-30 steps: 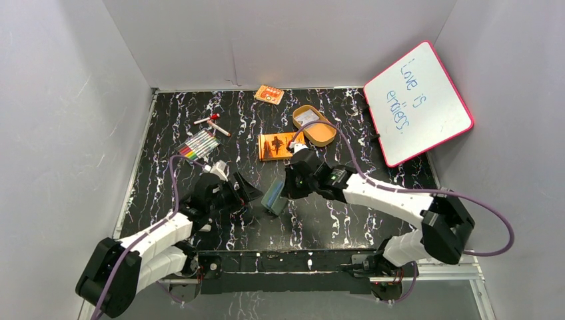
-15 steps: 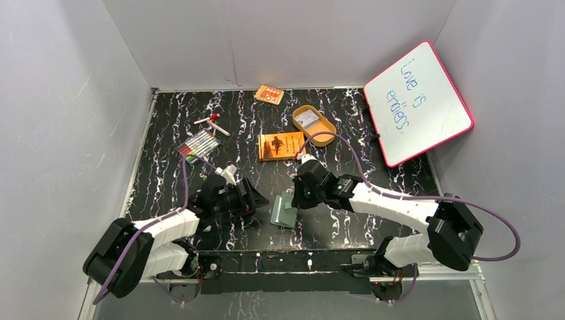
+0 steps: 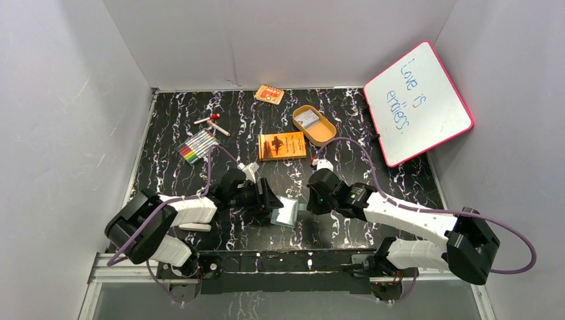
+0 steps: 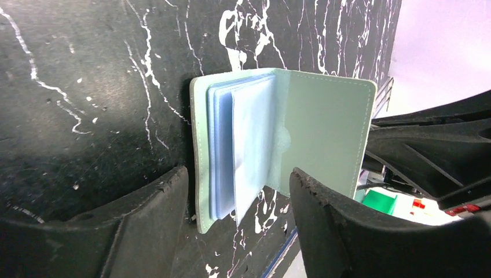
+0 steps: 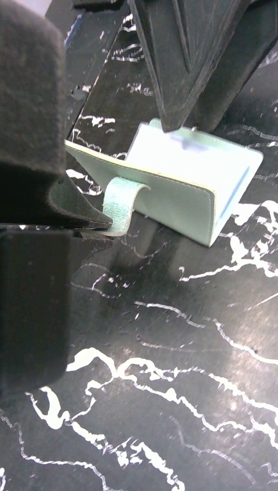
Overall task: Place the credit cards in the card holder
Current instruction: Open the card holder at the center of the board.
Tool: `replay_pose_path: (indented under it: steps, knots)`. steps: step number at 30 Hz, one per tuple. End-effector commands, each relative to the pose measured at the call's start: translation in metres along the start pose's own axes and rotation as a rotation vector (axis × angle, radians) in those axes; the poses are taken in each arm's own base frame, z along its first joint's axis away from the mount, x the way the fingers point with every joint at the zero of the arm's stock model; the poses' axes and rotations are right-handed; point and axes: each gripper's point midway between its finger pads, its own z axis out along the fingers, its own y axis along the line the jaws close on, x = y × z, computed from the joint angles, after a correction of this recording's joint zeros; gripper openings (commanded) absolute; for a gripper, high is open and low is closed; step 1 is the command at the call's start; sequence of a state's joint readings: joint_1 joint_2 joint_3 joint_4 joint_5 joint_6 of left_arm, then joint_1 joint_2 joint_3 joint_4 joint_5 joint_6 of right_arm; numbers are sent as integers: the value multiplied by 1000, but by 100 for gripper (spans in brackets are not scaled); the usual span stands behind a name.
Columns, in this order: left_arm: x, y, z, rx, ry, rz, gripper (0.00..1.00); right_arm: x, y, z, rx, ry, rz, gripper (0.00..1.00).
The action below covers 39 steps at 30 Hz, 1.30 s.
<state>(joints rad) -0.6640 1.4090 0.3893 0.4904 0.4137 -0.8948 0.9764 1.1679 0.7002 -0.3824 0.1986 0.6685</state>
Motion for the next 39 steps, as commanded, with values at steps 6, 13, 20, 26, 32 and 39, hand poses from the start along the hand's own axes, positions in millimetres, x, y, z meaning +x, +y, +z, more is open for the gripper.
replay_pose_path:
  steps: [6, 13, 20, 26, 32, 39]
  knots:
    - [12, 17, 8, -56, 35, -15, 55, 20, -52, -9, 254, 12, 111, 0]
    - [-4, 13, -8, -86, -67, 8, 66, 48, -70, 0, 332, 63, 211, 0]
    - [-18, -5, -18, -68, -107, 63, 73, 49, -69, 7, 323, 58, 219, 0]
    - [-16, -26, -10, 46, -68, 70, 75, 40, -65, 5, 311, 38, 199, 0]
    - [-23, -53, -13, 150, -76, 99, 83, 36, -62, 4, 303, 34, 184, 0]
    - [-28, -71, -14, 205, -61, 144, 86, 34, -61, 3, 296, 27, 180, 0]
